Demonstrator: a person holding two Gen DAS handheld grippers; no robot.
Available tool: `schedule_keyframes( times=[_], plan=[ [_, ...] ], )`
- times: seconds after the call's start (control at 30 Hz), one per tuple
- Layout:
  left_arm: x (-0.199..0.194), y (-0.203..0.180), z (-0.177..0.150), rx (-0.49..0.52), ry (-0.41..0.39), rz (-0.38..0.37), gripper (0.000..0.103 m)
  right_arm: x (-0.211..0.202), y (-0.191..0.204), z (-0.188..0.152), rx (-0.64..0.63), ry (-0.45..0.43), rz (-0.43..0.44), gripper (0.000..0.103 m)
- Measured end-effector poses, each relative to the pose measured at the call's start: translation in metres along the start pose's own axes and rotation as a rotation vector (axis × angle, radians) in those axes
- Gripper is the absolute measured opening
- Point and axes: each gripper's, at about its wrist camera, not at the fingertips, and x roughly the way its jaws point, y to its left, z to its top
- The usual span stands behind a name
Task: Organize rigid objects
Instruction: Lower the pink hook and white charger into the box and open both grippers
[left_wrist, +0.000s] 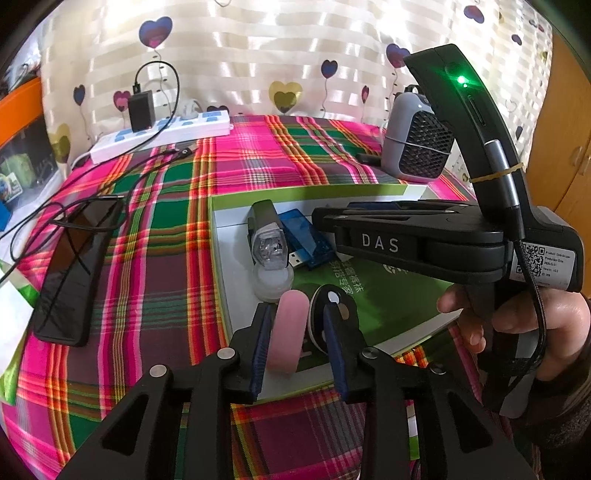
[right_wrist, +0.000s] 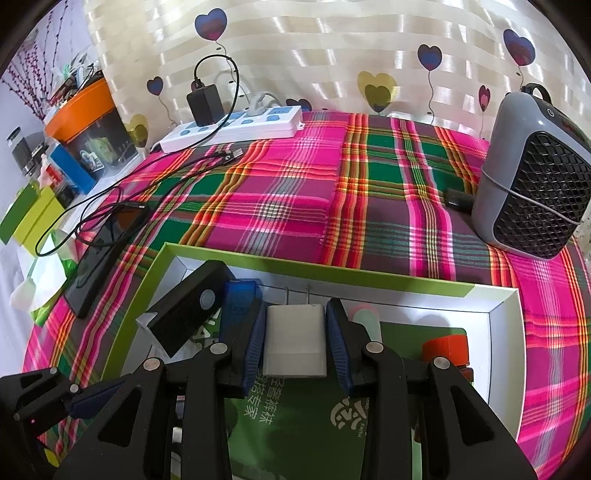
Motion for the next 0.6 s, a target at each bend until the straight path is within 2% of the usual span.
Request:
schedule_keyframes(
  times=[0.17,0.43,0.6],
  plan=[
    [-0.001,-0.001,0.0,0.003,0.0,0.001,0.03,-0.001,-0.001,0.0,0.008,-0.005,-0.002,0.041],
    [-0.006,-0.003,0.001,0.004,-0.012,0.002,0.035,-0.006,0.002,-0.003,0.011,-0.014,0.007,0.042],
    [-0.012,-0.001,0.0,-0.003,-0.019,0.02,0.036,-0.011,0.004,-0.003,0.013,-0.025,0.007,0.047]
  ],
)
